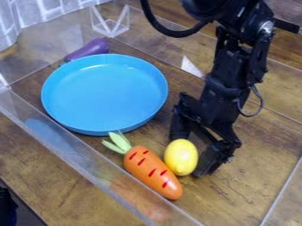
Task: Put the lemon on the blue tray
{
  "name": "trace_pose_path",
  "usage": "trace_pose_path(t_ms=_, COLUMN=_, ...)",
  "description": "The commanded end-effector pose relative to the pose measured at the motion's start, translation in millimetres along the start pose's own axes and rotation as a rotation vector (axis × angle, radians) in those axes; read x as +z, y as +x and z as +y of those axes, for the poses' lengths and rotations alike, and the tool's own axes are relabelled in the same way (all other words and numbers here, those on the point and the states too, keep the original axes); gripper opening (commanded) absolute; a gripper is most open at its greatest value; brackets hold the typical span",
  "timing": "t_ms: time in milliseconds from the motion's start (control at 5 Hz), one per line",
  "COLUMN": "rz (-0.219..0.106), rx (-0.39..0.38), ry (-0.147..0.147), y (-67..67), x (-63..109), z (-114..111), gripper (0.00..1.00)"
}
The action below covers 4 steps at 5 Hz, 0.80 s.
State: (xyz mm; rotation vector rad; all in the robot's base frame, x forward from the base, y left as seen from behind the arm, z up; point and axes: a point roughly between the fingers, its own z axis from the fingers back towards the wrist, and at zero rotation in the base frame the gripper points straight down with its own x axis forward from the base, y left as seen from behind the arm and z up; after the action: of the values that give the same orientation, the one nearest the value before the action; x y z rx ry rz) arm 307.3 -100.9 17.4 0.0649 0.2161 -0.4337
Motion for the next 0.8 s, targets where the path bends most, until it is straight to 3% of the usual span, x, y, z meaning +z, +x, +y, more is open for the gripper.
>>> trace_pose_path(t_ms=0, rz=-0.018, rx=-0.021, ry=-0.002, y=-2.5, x=6.7, z=5.1, gripper=1.0)
trace_pose_path(t_ms=400, rz=-0.017, rx=-0.042, ry=-0.008, y=-6.3, x=7.0, z=13.6, gripper=1.0)
trace_pose_path(t_ms=600, rz=-0.019, rx=-0.043, ry=-0.013, y=-10.2, x=6.2, z=21.5, gripper=0.0)
